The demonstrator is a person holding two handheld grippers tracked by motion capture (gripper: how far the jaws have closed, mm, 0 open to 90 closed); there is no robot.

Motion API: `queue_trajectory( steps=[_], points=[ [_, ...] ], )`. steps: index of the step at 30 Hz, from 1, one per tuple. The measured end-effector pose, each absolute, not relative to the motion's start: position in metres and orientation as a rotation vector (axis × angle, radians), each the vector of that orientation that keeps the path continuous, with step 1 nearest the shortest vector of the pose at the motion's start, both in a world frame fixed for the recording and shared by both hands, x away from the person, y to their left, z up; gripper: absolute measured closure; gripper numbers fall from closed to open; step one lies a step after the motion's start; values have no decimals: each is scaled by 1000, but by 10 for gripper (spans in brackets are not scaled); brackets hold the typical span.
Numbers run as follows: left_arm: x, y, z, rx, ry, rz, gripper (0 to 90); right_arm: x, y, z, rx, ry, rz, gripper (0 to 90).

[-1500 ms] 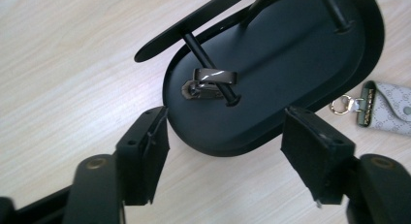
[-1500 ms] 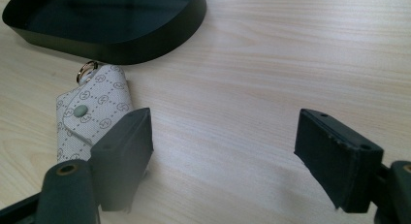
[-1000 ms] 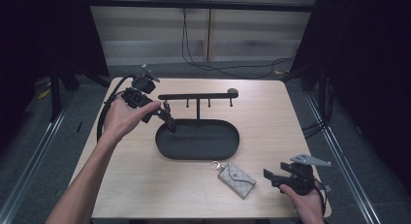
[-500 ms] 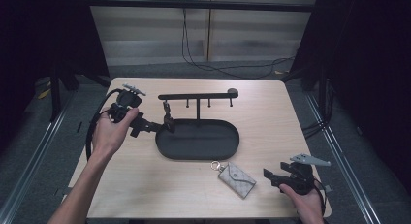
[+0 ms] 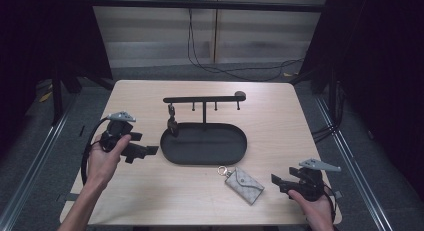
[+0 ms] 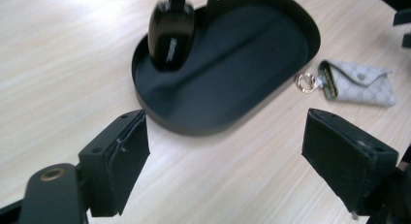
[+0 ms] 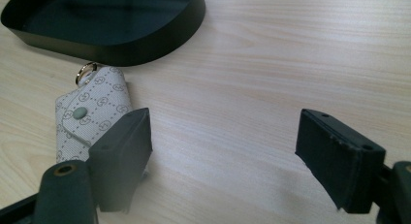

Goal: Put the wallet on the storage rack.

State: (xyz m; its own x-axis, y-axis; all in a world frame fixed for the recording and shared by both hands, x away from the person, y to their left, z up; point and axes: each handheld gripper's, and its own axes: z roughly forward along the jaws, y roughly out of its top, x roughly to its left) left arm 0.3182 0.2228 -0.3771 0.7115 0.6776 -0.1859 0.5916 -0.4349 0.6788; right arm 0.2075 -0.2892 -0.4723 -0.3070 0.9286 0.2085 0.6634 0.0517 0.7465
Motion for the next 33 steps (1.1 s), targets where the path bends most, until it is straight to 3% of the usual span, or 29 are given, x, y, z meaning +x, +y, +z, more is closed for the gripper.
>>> queue_trajectory(
  steps=[13,33],
  points=[
    [263,248,-424,2068,1009,216,165,212,-290,-469,1625,2032,1132,175],
    [223,244,-438,2077,948,189,165,228,-253,-443,1541,2263,1089,201]
  ],
)
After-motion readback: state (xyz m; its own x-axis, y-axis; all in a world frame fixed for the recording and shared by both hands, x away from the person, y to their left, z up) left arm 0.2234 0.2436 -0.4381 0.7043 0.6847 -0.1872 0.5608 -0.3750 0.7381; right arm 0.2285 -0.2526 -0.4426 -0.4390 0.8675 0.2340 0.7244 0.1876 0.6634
